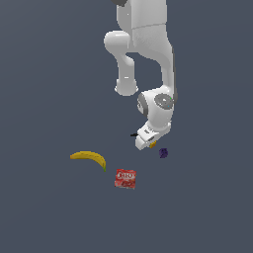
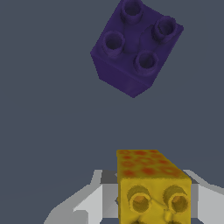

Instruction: Pick up a designated object from a clutter of objects.

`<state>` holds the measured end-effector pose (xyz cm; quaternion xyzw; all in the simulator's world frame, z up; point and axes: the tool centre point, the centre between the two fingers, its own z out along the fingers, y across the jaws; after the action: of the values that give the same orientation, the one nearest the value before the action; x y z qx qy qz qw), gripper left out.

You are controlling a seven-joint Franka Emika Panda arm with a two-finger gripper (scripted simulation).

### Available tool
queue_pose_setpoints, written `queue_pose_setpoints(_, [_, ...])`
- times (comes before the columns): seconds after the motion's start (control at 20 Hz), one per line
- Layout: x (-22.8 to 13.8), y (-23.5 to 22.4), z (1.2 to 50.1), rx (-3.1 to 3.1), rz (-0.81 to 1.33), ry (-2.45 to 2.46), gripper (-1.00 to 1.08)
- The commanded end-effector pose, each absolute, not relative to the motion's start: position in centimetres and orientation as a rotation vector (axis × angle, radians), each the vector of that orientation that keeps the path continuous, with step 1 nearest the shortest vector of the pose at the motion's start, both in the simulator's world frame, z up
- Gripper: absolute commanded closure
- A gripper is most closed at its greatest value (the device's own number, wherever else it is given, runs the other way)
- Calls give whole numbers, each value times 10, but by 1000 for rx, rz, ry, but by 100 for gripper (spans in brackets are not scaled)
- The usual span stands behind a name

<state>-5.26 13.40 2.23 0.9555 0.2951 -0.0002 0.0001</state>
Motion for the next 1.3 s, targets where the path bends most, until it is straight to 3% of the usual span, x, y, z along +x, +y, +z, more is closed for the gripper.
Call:
queue_pose_setpoints(0.0, [-52, 134, 23, 3001, 0, 928, 108])
queue_pose_setpoints(0.55, [-35, 135, 62, 3001, 0, 928, 108])
queue_pose_setpoints(1.25, [17, 140, 180, 3003, 0, 930, 108])
